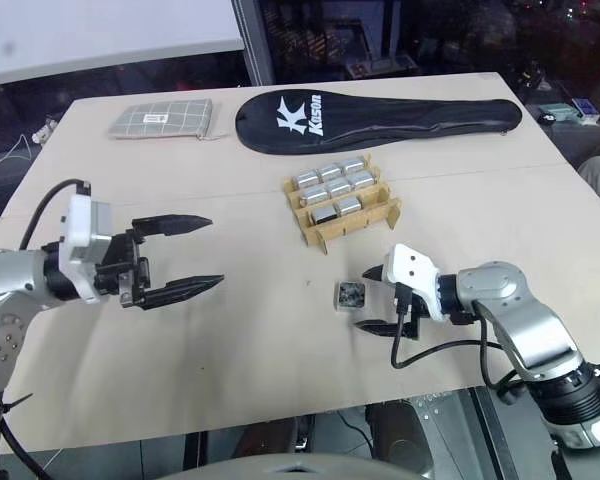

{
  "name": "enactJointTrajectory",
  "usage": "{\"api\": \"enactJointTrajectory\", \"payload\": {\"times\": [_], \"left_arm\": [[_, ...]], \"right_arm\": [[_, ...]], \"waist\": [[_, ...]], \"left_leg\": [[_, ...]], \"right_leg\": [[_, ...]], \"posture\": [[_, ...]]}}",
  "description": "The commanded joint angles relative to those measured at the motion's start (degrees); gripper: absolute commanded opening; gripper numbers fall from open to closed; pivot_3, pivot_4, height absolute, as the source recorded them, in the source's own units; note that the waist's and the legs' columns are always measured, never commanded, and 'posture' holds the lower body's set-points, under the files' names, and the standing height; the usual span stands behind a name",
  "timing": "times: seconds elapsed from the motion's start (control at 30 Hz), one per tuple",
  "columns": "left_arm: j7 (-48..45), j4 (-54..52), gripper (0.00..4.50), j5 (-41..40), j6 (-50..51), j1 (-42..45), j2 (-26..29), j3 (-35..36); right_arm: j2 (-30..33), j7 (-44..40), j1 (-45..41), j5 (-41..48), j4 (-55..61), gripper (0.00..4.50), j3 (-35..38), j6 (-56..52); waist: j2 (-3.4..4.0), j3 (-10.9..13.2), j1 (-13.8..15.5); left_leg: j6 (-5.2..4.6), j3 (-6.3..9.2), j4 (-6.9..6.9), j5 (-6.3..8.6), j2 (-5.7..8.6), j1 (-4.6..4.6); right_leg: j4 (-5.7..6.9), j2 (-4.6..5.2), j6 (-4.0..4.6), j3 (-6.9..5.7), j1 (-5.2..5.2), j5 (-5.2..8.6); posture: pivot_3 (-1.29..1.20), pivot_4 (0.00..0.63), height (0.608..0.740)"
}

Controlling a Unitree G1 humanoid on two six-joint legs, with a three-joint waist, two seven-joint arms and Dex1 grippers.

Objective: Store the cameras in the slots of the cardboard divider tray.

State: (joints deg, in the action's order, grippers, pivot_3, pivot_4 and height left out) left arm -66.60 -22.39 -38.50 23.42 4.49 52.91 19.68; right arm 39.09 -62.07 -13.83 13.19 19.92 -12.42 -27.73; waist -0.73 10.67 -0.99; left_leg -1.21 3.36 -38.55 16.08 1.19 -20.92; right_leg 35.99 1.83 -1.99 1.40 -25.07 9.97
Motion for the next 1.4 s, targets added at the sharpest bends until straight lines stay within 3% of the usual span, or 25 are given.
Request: {"api": "enactJointTrajectory", "payload": {"times": [0.03, 0.37, 0.5, 0.6, 1.1, 1.4], "left_arm": [[-0.71, 0.46, 4.50, -0.19, -0.41, 1.54, 0.86, -0.02], [-0.97, 1.36, 4.50, 0.28, -0.67, 2.83, 0.29, -1.54], [-0.90, 1.31, 4.50, 0.31, -0.85, 2.34, 0.27, -1.42], [-0.72, 1.08, 4.50, 0.20, -0.65, 2.05, 0.28, -1.22], [0.06, 0.65, 4.50, -0.69, 0.68, 1.47, 0.03, -1.54], [7.78, 0.50, 4.50, -6.82, 12.17, 6.73, -3.76, -4.99]], "right_arm": [[-1.26, 2.41, 0.85, -1.25, -1.75, 4.45, 0.44, 5.06], [-2.80, 2.62, 0.74, -2.82, -5.40, 4.45, -1.35, 9.06], [-3.23, 2.67, 0.41, -2.73, -5.94, 2.62, -1.15, 9.20], [-3.48, 2.59, 0.11, -2.55, -6.15, 1.81, -1.04, 9.28], [-3.30, 3.46, -0.06, -2.73, -4.96, 1.80, 0.02, 11.65], [-5.46, 9.51, -1.68, -8.88, -6.14, 1.80, -0.50, 23.72]], "waist": [[-0.01, 0.00, 0.02], [-0.02, -0.01, 0.08], [-0.02, -0.01, 0.10], [-0.02, -0.01, 0.10], [-0.02, -0.01, 0.11], [-0.05, -0.01, 0.11]], "left_leg": [[0.00, 0.00, 0.01, 0.00, 0.00, -0.02], [0.00, 0.02, 0.02, 0.01, 0.00, -0.07], [0.00, 0.01, 0.02, 0.01, 0.00, -0.07], [0.00, 0.01, 0.02, 0.01, 0.00, -0.07], [0.00, 0.02, 0.02, 0.01, 0.00, -0.07], [0.00, 0.04, 0.01, 0.01, 0.01, -0.07]], "right_leg": [[-0.03, 0.01, -0.01, 0.00, -0.01, 0.00], [-0.10, 0.06, 0.00, 0.00, -0.02, -0.01], [-0.10, 0.06, 0.00, 0.00, -0.02, -0.01], [-0.10, 0.06, 0.00, -0.01, -0.02, -0.01], [-0.10, 0.06, 0.00, -0.01, -0.02, -0.01], [-0.09, 0.05, -0.01, -0.02, -0.01, -0.01]], "posture": [[0.00, 0.150, 0.740], [0.00, 0.150, 0.740], [0.00, 0.150, 0.740], [0.00, 0.150, 0.740], [0.00, 0.150, 0.740], [0.00, 0.150, 0.740]]}}
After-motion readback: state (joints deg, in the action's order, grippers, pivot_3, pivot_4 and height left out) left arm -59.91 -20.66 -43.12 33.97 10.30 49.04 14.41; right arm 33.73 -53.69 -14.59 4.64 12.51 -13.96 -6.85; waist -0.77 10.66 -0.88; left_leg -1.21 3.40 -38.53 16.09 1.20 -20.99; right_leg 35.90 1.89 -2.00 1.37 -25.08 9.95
